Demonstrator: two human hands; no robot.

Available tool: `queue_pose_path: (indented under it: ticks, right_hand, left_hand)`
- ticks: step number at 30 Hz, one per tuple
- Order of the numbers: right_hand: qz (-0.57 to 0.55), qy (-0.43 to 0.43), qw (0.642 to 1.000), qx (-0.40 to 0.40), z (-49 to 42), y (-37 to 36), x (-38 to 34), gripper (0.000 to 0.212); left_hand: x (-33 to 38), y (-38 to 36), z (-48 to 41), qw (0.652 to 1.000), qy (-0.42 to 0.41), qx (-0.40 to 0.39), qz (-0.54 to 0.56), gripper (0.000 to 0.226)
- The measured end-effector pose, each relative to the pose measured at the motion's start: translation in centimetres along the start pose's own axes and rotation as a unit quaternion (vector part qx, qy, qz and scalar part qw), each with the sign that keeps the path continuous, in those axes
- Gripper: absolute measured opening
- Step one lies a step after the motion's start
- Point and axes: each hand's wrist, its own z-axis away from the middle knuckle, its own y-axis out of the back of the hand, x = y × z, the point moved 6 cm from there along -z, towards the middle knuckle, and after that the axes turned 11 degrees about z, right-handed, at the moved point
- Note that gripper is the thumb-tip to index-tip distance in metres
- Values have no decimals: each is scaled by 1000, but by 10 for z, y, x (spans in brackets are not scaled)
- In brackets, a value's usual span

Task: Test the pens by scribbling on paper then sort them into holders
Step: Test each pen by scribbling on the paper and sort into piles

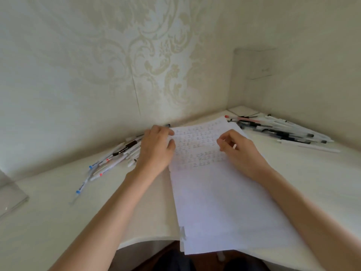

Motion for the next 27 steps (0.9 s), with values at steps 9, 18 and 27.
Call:
queue_pose_path:
  ticks: [9, 18, 27]
  right_hand:
    - [212, -98, 960, 156, -13, 59, 64, 20]
    - [356, -285, 884, 100, -3, 77, 118, 31]
    - [210, -13, 955, 209, -11, 69, 51, 22]
  left_hand:
    - [103, -109, -5, 975, -121, -174, 58, 30]
    - [89, -121, 3, 968, -134, -196, 84, 28]
    - [72, -103, 2, 965, -128, -228, 12, 58]
